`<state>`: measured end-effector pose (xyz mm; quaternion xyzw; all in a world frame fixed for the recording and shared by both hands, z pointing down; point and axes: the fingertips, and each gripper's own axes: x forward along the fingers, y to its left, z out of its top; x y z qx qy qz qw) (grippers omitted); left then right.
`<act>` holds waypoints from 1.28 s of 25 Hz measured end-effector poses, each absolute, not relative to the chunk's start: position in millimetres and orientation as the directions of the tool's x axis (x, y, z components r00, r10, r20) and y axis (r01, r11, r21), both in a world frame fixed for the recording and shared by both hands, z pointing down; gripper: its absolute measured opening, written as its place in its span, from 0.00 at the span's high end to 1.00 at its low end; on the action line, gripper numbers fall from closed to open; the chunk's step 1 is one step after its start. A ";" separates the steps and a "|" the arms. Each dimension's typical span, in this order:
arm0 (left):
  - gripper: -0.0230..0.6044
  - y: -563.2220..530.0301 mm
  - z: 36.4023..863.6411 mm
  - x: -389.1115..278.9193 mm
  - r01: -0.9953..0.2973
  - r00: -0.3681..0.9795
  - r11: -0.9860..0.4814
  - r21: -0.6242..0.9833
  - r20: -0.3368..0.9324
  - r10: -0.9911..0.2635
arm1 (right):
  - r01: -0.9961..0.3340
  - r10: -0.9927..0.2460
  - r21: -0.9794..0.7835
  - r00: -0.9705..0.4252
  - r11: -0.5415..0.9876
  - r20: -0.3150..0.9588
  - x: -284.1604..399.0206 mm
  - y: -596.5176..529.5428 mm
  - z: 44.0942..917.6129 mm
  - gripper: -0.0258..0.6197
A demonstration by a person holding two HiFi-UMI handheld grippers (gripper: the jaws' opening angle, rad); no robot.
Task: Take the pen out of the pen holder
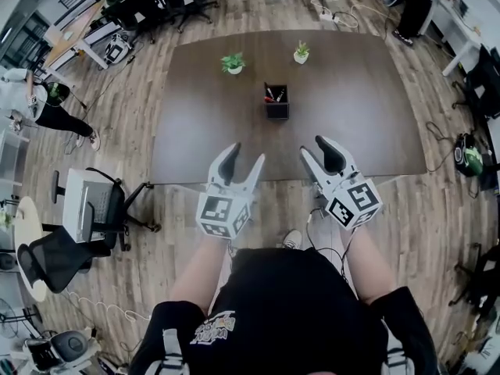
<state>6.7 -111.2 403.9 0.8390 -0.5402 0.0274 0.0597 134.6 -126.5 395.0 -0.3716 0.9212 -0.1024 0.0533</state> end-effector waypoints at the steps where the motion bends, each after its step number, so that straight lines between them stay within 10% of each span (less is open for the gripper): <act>1: 0.63 -114.0 402.7 9.8 -0.912 0.409 -0.404 0.068 0.108 -0.906 | -0.670 -0.692 -0.228 -0.722 0.706 -0.023 138.7 -128.5 394.9 0.66; 32: 0.62 -269.0 424.2 22.4 -0.881 0.471 -0.461 0.100 0.130 -0.872 | -0.754 -0.773 -0.235 -0.634 0.613 0.018 166.2 -244.6 407.3 0.65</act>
